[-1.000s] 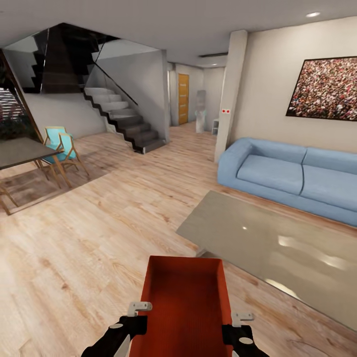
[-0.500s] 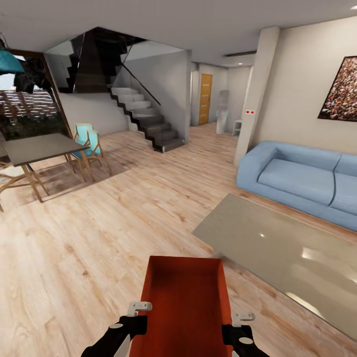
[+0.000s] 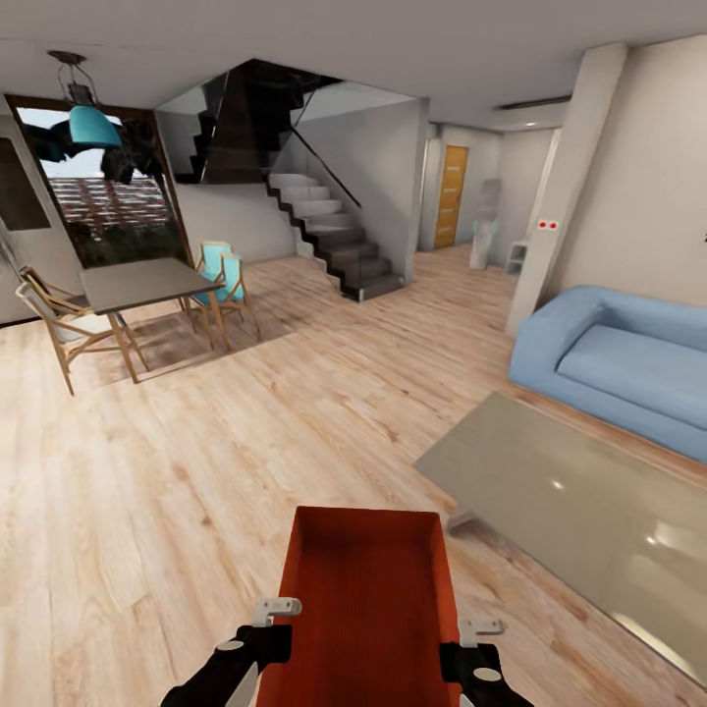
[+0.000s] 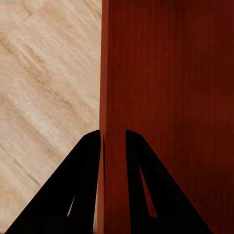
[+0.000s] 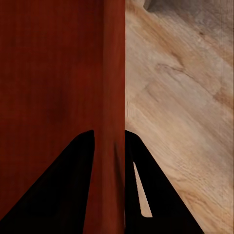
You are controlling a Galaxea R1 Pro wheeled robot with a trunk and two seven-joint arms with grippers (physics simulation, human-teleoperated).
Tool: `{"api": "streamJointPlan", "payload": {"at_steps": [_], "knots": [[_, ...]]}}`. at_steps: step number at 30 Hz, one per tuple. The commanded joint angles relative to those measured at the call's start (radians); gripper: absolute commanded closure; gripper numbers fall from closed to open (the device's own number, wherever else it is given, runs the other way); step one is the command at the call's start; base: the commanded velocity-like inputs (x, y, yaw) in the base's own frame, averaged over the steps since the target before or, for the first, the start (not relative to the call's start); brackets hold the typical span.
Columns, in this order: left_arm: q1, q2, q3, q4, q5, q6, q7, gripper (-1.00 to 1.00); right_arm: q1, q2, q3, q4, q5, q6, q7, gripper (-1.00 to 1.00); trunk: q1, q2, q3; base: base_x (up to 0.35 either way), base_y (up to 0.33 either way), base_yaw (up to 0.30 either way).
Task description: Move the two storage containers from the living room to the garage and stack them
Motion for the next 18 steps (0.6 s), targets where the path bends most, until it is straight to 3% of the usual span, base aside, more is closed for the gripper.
{"api": "streamJointPlan", "payload": {"at_steps": [1,18], "knots": [[-0.001,0.003,0.008,-0.004,-0.015,0.006,0.017,1.00,-0.001,-0.012,0.002,0.004,-0.011,-0.003,-0.009,1.00,0.000,-0.002,-0.002,0.000,0.000,0.271],[-0.001,0.001,0.008,-0.004,-0.016,0.006,0.017,1.00,-0.001,-0.012,0.002,0.004,-0.011,-0.003,-0.009,1.00,0.000,-0.002,-0.002,0.024,0.000,0.271]]}}
